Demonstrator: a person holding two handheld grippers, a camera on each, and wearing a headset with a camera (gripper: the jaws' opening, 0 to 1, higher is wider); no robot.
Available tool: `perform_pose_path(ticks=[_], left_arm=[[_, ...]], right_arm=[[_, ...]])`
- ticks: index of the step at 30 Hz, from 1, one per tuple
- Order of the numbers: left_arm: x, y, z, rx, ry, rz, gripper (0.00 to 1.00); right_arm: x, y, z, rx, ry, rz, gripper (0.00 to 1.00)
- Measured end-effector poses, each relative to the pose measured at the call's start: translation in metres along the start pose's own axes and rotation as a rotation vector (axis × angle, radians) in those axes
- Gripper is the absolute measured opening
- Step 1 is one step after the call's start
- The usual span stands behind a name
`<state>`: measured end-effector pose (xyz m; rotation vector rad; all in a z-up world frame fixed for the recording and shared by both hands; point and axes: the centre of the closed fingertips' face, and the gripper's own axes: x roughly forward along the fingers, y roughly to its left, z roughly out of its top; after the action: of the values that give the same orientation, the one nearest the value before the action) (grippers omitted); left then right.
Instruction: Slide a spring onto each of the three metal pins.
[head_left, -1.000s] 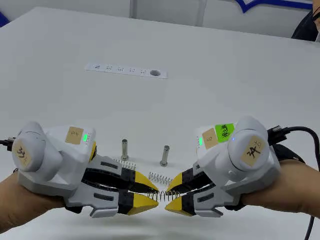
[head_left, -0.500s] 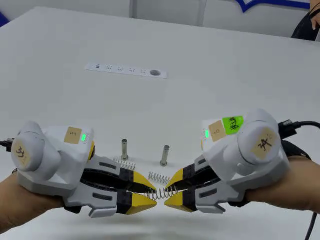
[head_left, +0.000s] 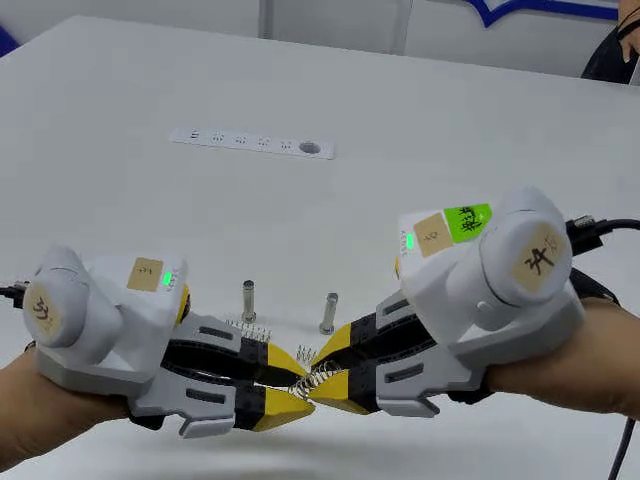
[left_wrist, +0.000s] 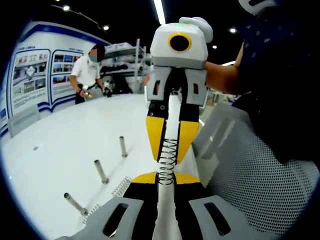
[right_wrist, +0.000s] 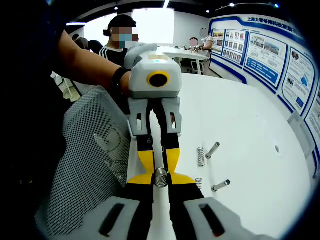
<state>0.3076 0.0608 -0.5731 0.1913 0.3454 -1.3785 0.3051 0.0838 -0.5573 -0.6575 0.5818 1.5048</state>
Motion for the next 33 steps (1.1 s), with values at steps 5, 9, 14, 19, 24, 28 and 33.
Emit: perform_pose_path(ticks=[5, 9, 14, 19, 24, 28, 33], left_arm=[[0.000, 0.001, -0.001, -0.001, 0.009, 0.011, 0.12], [0.000, 0.003, -0.002, -0.004, 0.015, 0.017, 0.17], [-0.003, 0.005, -0.004, -0.009, 0.015, 0.029, 0.20], [-0.008, 0.008, -0.007, -0.015, 0.014, 0.051, 0.24], [-0.015, 0.013, -0.010, -0.023, 0.010, 0.083, 0.27], [-0.021, 0.018, -0.013, -0.032, 0.001, 0.114, 0.31], [-0.029, 0.023, -0.016, -0.050, -0.010, 0.154, 0.34]], right_arm=[[0.000, -0.001, -0.001, -0.001, 0.012, -0.001, 0.12], [-0.001, -0.003, -0.004, -0.001, 0.024, -0.004, 0.12], [-0.004, -0.006, -0.007, -0.001, 0.040, -0.008, 0.12], [-0.013, -0.013, -0.015, -0.004, 0.073, -0.023, 0.12], [-0.027, -0.025, -0.025, -0.008, 0.114, -0.050, 0.12], [-0.040, -0.038, -0.032, -0.006, 0.144, -0.076, 0.12], [-0.053, -0.051, -0.041, -0.005, 0.187, -0.107, 0.12]])
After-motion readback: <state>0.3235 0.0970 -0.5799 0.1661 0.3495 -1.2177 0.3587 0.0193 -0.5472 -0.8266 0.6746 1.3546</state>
